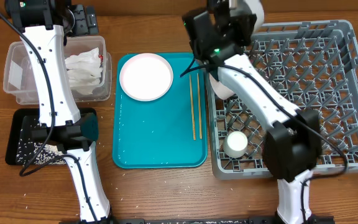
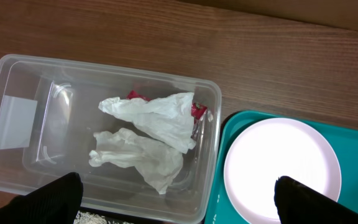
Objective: Sort waste into correct bins and load items into the dishwasher
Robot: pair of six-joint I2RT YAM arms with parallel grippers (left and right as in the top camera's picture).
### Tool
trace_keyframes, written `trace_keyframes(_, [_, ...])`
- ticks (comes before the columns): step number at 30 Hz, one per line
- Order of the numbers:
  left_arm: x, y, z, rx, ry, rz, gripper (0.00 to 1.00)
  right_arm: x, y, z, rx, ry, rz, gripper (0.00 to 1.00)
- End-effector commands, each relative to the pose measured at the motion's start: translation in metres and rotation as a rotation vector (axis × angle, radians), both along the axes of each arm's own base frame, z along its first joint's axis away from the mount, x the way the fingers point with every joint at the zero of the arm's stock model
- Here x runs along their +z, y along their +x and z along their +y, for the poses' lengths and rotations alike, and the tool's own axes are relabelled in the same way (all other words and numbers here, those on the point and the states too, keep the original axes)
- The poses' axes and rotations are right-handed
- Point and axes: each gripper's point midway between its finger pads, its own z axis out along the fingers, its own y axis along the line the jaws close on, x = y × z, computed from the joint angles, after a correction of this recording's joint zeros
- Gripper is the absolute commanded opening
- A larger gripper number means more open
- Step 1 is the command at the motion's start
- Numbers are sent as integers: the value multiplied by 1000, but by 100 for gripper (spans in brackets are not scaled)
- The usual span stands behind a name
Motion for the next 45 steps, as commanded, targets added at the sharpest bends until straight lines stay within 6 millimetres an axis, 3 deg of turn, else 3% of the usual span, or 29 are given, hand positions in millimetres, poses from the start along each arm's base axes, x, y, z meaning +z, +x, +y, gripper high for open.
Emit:
trace_keyframes(1, [18, -3, -6, -12, -3, -47, 100, -9, 0, -2, -41, -90, 44, 4])
trace_keyframes(10, [18, -3, -6, -12, -3, -47, 100, -47, 10, 6, -1, -90, 119, 4])
trace_keyframes(29, [18, -3, -6, -12, -3, -47, 100, -60, 23, 11, 46, -13, 102, 4])
trace_keyframes(38, [18, -3, -6, -12, -3, -47, 100, -68, 28, -18, -39, -50, 99, 4])
trace_keyframes(45, [18, -3, -6, -12, -3, -47, 100, -67, 28, -18, -37, -51, 96, 4])
